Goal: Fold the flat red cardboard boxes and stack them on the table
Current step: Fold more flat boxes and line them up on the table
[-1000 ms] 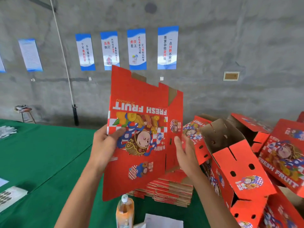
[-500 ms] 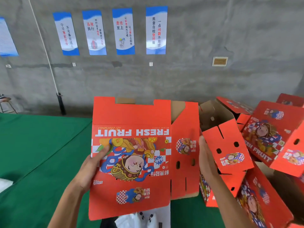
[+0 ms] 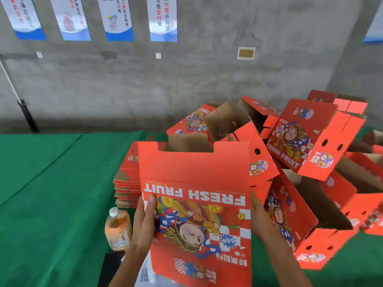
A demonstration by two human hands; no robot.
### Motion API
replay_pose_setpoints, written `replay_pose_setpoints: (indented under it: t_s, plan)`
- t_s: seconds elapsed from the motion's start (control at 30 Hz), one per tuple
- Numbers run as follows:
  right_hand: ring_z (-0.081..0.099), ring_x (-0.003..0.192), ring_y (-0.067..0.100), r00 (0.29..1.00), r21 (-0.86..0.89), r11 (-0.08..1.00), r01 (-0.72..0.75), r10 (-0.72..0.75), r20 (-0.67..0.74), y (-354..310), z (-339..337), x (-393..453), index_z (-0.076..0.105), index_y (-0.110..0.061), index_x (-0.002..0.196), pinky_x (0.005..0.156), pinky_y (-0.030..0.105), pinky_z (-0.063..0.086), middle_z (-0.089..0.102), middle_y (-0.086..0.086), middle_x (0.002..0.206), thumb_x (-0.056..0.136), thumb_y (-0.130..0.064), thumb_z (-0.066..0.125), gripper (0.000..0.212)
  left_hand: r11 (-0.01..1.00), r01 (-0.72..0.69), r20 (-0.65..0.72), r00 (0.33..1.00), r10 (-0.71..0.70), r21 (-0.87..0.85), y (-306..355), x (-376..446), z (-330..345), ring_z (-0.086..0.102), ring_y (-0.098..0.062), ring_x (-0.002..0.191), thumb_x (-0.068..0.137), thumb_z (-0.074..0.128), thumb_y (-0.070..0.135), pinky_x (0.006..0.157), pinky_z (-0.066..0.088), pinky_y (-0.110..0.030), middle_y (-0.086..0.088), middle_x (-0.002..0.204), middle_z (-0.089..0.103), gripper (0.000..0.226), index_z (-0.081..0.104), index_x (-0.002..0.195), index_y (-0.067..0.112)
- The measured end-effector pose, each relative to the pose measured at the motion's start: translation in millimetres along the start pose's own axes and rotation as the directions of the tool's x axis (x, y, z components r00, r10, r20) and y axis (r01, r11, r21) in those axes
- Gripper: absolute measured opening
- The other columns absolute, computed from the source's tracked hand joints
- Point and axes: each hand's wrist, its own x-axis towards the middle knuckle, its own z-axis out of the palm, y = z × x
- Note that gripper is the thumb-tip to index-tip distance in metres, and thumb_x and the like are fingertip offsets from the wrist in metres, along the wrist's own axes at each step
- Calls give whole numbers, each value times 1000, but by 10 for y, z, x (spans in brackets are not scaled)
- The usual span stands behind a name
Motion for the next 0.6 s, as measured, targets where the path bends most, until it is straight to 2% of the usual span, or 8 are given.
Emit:
replay_pose_setpoints:
  t_s: [0.07,0.1,0.13,0.17,0.23,0.4,0.5,0.6]
  plan:
    - [66,104,-10,997,22,999,-36,38,-67,39,-244,-5,65,-70,103,92,14,52,69,-38,105,110,-31,49,43,999,-48,-3,999,48,8,-48,-69,148,74,-11,105,74,61,88,76,61,-22,12,118,75,65,59,129,54]
    - [71,99,-3,996,11,998,-56,57,-74,56,-343,-14,69,-62,100,93,27,56,74,-29,101,106,-46,52,25,998,-58,14,998,58,-3,-59,-108,230,75,-11,104,77,63,83,75,61,-24,12,119,75,60,58,128,53]
    - [73,97,1,994,53,995,-87,90,-63,50,-453,-15,71,-57,98,94,37,56,76,-22,99,97,-67,52,21,998,-57,33,998,58,-9,-75,-136,305,75,-14,105,81,64,76,78,63,-30,10,120,74,56,55,130,50]
    - [73,97,0,986,100,985,-143,151,-74,96,-552,-24,71,-58,98,93,40,54,76,-22,100,86,-84,48,36,999,-51,53,997,52,-11,-92,-158,375,75,-16,105,84,66,70,80,63,-35,7,121,73,52,52,130,48]
    - [72,102,-1,969,202,960,-194,219,-111,220,-682,-49,69,-62,107,96,39,51,75,-24,107,82,-93,42,47,999,-24,90,996,27,-30,-116,-191,505,76,-20,102,89,68,61,78,64,-36,1,124,71,47,47,128,47]
    - [69,118,31,953,476,855,-206,286,-101,430,-779,-87,65,-22,135,105,54,52,70,16,128,71,-83,72,88,999,31,173,985,-26,-30,-125,-236,753,75,-10,103,94,60,62,70,60,-22,9,126,68,46,39,134,55]
    - [71,112,26,932,418,879,-228,321,-167,548,-849,-76,56,-27,142,101,49,55,69,14,129,89,-46,78,60,1000,-3,221,975,-3,27,-63,-200,837,60,13,119,88,47,80,82,54,-10,26,144,52,69,29,150,56]
    - [72,104,14,902,322,910,-263,350,-253,732,-918,-88,65,-35,130,91,38,57,74,0,116,103,-33,62,27,987,-108,289,955,71,116,-34,-69,891,33,19,139,87,40,84,107,38,-10,34,159,30,71,25,153,63]
